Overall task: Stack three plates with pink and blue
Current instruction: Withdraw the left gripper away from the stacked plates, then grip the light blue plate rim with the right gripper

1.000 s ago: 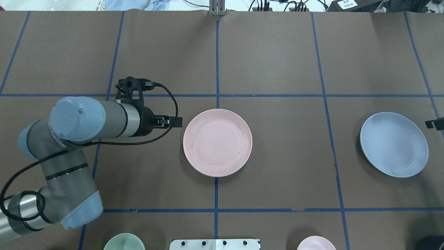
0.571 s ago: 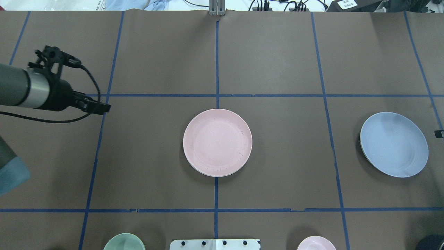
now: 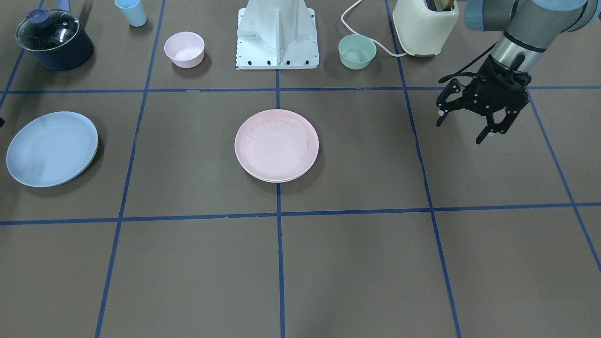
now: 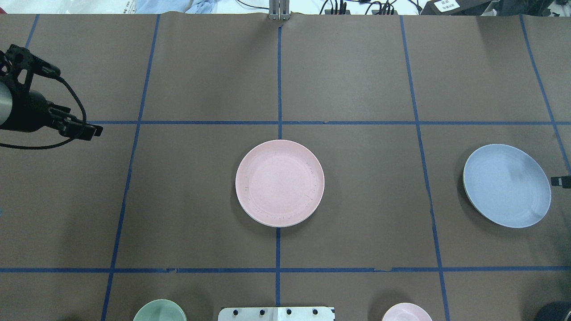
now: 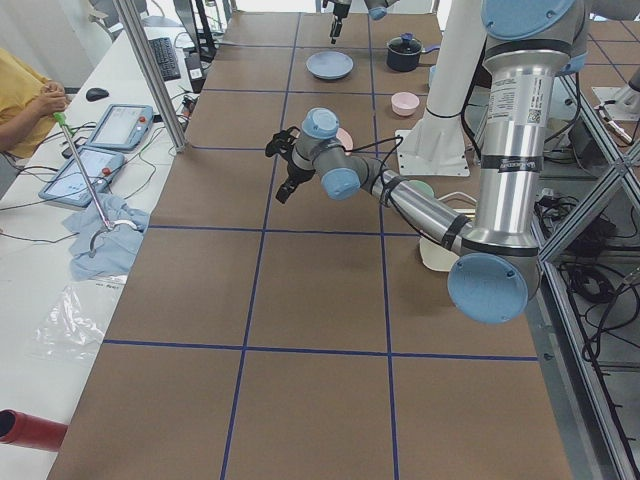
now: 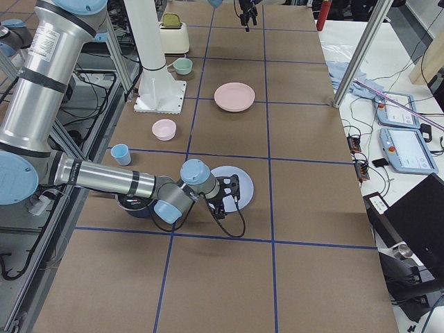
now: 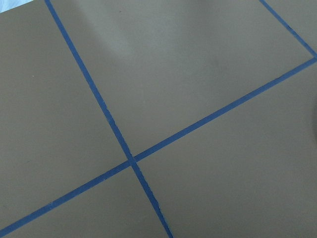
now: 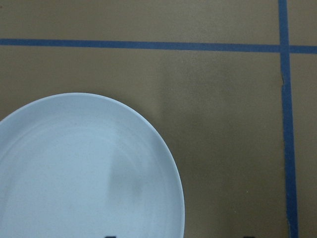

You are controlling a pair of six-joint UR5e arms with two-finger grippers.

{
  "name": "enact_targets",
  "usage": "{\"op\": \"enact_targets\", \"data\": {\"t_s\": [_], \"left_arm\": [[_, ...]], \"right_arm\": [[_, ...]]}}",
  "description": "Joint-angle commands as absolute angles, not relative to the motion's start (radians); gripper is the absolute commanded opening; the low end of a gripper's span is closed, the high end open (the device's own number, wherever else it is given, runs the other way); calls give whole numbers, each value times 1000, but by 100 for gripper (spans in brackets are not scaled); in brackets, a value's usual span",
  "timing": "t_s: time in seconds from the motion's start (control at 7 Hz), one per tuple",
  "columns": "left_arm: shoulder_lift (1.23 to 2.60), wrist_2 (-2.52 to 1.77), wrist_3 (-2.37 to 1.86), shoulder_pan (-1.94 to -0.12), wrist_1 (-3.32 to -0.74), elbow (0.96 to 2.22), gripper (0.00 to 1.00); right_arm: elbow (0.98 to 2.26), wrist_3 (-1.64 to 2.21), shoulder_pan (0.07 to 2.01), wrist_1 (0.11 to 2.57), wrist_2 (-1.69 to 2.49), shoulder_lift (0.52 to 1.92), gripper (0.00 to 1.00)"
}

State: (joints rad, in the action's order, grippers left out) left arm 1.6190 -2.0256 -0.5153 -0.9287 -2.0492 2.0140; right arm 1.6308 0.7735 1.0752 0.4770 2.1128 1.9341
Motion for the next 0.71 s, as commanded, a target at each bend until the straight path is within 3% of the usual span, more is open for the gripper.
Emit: {"op": "enact_targets", "data": {"t_s": [0.0,0.29,0.43,0.57], "left_arm": [[1620,-2026,-518,-930,-2049,2014,100],[1620,-2025,-520,-930,-2049,2014,100],[1620,-2025,-522,-930,-2049,2013,100],[1620,-2026,-523,-930,-2049,2014,100]], "right_arm": [[1563,782,1023,471,2075,1895,83],[1519,784,1012,419,2077,1887,70],[1519,808,1011,419,2077,1879,51],[1519,836,1003,413,2077,1876,26]]}}
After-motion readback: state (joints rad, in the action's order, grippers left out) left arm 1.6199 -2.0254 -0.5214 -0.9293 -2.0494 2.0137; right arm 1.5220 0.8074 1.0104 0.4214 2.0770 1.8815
